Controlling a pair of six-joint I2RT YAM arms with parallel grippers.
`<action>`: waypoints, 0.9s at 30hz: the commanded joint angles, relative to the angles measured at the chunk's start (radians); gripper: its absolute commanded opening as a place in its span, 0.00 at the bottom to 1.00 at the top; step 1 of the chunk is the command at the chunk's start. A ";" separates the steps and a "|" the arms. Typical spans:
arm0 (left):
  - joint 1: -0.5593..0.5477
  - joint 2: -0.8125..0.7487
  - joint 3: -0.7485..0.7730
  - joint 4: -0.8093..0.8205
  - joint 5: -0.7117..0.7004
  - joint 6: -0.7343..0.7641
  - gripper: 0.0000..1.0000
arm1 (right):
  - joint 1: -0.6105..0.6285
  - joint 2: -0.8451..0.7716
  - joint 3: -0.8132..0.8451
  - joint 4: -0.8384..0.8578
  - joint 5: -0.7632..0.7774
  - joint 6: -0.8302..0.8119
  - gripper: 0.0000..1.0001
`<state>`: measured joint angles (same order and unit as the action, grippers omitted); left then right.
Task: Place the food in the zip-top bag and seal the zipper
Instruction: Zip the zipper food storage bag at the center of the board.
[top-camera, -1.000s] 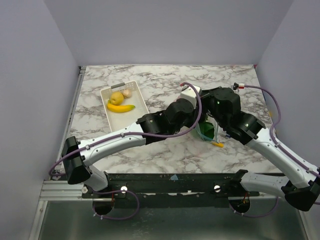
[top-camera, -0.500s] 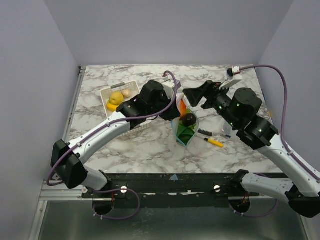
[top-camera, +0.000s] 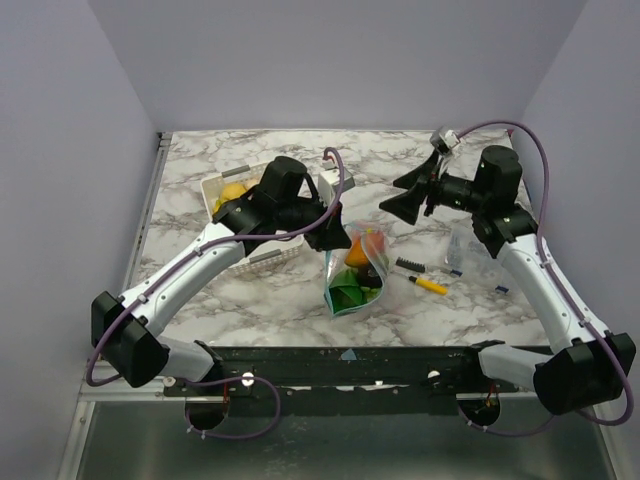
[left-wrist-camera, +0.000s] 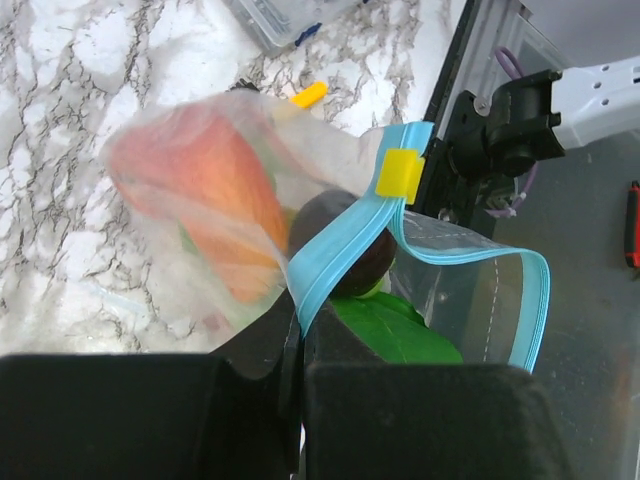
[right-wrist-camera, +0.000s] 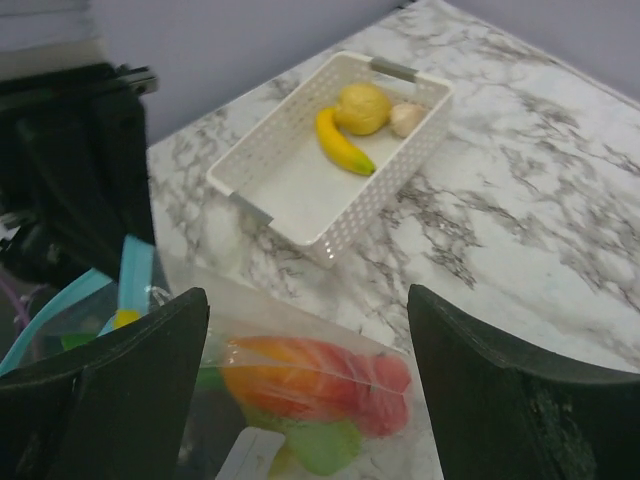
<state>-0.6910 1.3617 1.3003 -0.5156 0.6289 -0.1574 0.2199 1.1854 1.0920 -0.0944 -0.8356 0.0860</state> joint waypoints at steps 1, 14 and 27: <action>0.024 -0.008 0.005 0.004 0.126 0.057 0.00 | -0.004 -0.044 -0.034 0.085 -0.304 -0.139 0.83; 0.045 0.046 0.038 -0.020 0.177 0.053 0.00 | -0.004 -0.176 -0.398 0.631 -0.378 -0.169 0.82; 0.046 0.075 0.068 -0.055 0.201 0.056 0.00 | 0.122 -0.134 -0.411 0.528 -0.345 -0.443 0.70</action>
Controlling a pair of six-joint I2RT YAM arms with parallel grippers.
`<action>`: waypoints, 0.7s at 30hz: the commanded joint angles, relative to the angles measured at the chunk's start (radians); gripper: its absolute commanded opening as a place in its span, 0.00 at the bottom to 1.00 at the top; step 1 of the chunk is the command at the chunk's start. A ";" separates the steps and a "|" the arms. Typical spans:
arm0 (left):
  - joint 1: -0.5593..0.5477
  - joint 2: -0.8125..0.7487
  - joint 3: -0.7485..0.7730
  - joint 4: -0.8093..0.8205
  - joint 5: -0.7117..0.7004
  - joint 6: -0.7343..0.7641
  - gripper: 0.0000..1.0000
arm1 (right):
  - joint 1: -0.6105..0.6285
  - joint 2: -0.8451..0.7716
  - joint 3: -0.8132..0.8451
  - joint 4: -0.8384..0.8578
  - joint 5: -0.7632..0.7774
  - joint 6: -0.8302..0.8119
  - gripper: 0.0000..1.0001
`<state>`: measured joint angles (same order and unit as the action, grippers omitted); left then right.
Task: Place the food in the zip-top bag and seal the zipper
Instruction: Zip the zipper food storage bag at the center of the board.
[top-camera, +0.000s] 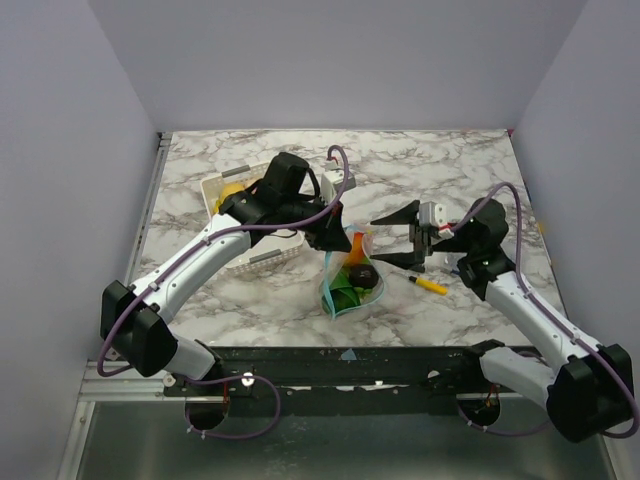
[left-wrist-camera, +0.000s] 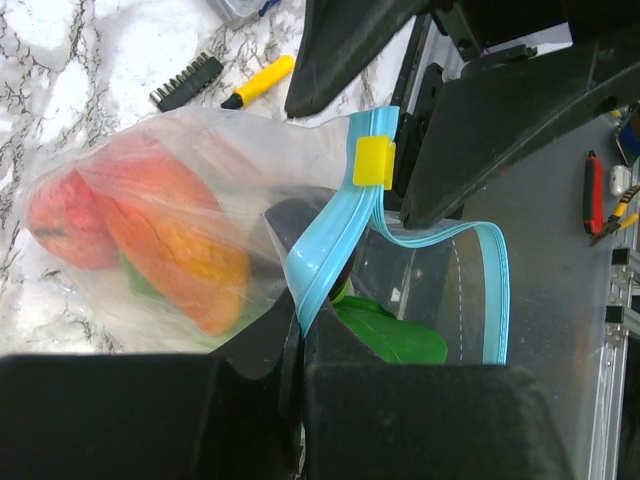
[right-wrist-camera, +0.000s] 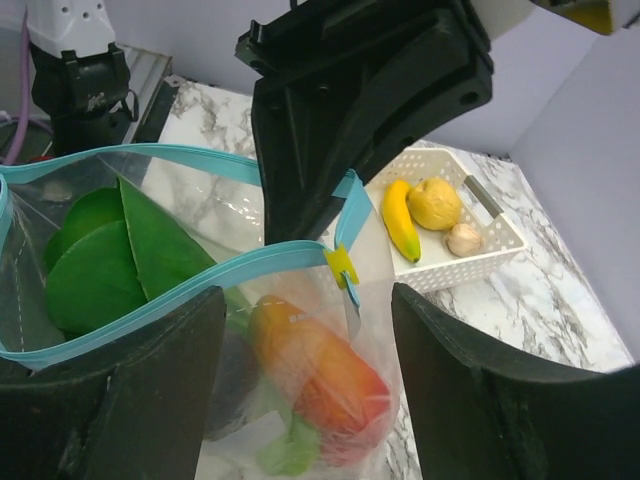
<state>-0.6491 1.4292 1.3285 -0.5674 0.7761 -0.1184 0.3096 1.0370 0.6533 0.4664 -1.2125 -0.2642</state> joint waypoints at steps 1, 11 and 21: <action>0.004 0.008 0.040 -0.003 0.057 0.017 0.00 | 0.036 0.021 0.033 -0.035 0.032 -0.092 0.68; -0.002 0.001 0.041 -0.023 0.044 0.024 0.03 | 0.055 0.056 0.055 -0.023 0.069 -0.040 0.25; -0.037 -0.182 -0.064 0.121 -0.294 -0.059 0.50 | 0.057 0.026 0.169 -0.078 0.221 0.363 0.01</action>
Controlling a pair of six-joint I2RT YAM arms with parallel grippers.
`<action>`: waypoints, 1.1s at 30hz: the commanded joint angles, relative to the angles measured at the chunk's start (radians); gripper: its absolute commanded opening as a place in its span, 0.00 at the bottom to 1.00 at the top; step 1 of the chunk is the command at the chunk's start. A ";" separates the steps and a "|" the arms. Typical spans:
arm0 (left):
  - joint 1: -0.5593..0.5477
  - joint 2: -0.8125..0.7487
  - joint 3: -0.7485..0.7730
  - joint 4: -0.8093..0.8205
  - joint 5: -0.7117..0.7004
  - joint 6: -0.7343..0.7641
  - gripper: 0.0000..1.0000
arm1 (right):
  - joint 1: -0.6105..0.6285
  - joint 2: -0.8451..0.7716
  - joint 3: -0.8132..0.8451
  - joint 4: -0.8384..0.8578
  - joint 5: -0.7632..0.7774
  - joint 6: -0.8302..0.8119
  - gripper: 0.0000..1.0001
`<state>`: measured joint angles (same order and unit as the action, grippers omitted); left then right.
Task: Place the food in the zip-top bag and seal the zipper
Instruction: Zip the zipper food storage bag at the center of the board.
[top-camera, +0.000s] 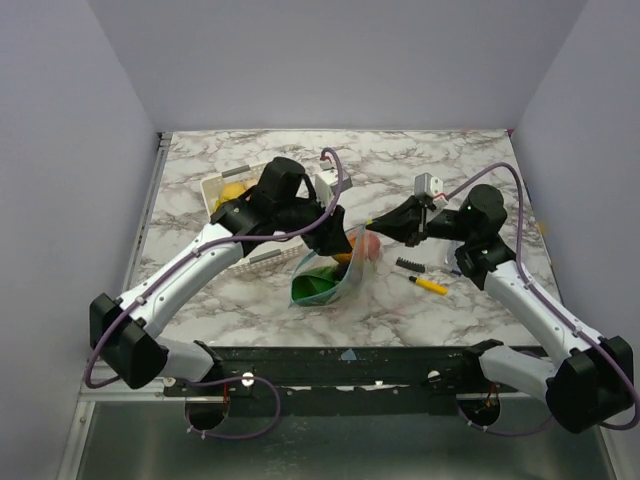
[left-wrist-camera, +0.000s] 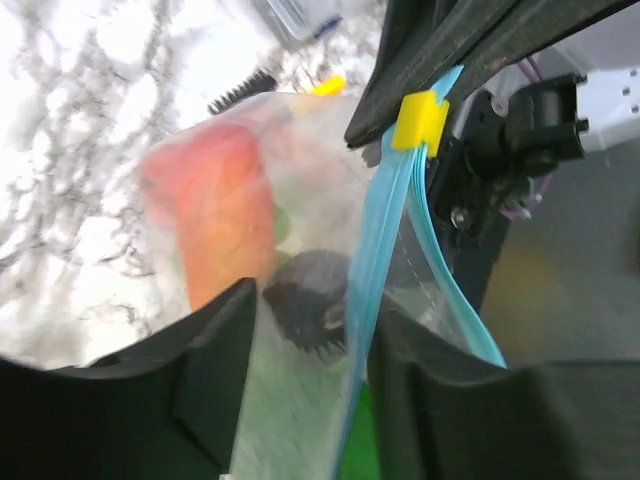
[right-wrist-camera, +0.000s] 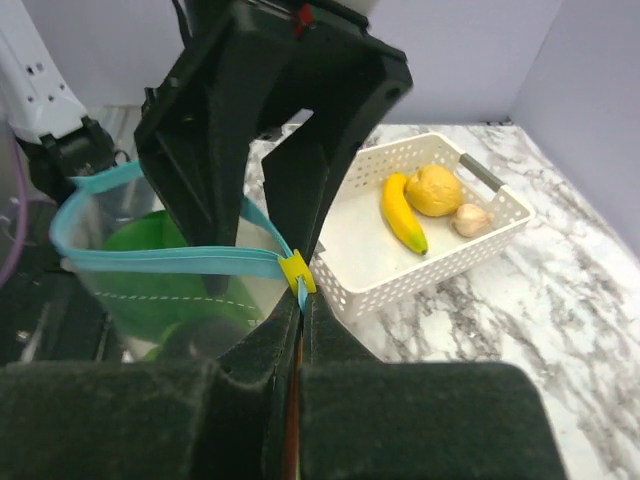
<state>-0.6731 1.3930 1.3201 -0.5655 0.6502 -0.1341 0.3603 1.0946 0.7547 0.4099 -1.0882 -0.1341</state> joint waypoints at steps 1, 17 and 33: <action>-0.014 -0.171 -0.063 0.130 -0.181 -0.047 0.53 | 0.007 -0.035 0.084 -0.057 0.094 0.238 0.01; -0.110 -0.108 0.108 0.023 -0.368 0.068 0.75 | 0.042 -0.006 0.195 -0.289 0.081 0.197 0.01; -0.114 -0.048 0.218 -0.152 -0.155 0.254 0.71 | 0.056 0.029 0.220 -0.347 -0.029 0.157 0.01</action>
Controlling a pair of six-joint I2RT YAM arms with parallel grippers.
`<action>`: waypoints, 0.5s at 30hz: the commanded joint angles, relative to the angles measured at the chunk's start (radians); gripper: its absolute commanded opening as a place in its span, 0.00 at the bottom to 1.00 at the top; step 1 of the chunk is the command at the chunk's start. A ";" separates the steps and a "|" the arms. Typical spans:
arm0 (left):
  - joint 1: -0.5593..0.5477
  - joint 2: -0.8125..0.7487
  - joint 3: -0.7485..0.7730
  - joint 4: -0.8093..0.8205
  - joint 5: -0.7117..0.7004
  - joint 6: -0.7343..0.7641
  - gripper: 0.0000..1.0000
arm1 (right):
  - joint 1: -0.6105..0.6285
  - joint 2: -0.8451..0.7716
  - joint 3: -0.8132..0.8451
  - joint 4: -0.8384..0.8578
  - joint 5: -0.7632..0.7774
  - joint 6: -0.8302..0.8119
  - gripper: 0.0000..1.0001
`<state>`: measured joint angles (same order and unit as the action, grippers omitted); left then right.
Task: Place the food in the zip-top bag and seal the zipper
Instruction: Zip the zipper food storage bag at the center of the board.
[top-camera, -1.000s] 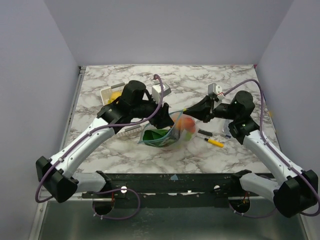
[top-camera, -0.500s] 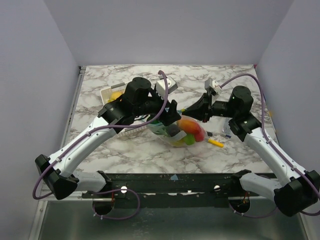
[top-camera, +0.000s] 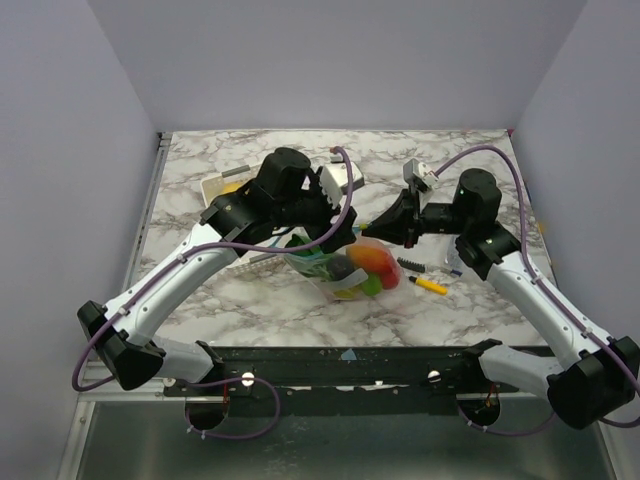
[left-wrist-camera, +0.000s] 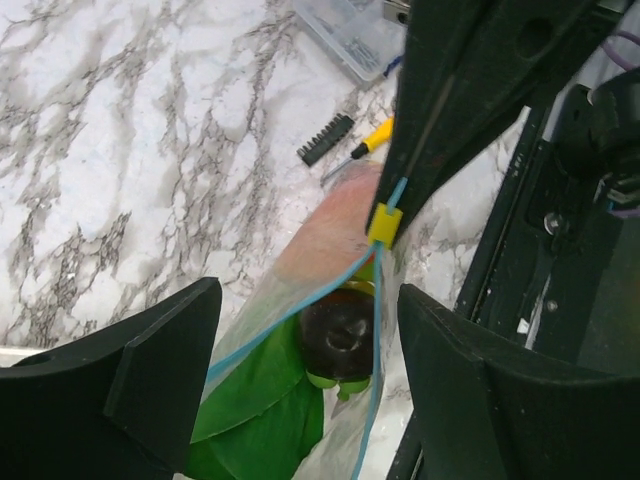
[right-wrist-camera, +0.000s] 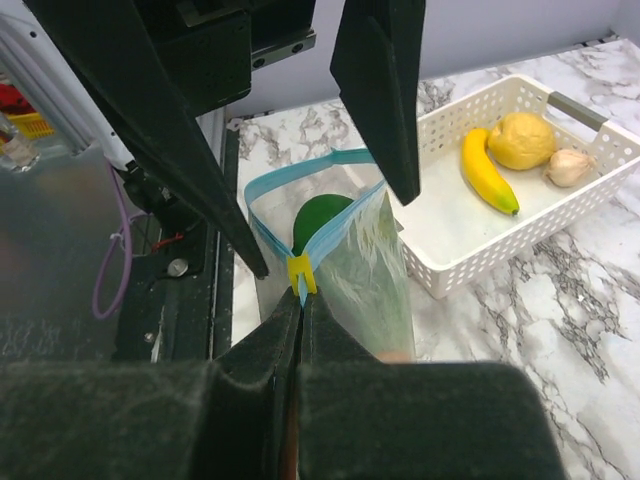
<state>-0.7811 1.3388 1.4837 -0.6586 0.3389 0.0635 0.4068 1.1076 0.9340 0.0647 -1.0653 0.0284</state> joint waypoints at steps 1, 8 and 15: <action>-0.005 0.021 0.059 -0.072 0.181 0.057 0.67 | 0.010 0.016 0.040 0.003 -0.053 -0.001 0.01; -0.004 0.070 0.040 -0.109 0.181 0.064 0.28 | 0.013 -0.005 0.020 0.019 -0.048 0.013 0.01; 0.022 0.050 0.030 -0.081 0.181 0.031 0.00 | 0.013 -0.016 0.008 0.031 -0.044 0.010 0.09</action>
<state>-0.7753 1.4101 1.5139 -0.7437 0.4881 0.1085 0.4133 1.1183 0.9382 0.0650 -1.0878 0.0334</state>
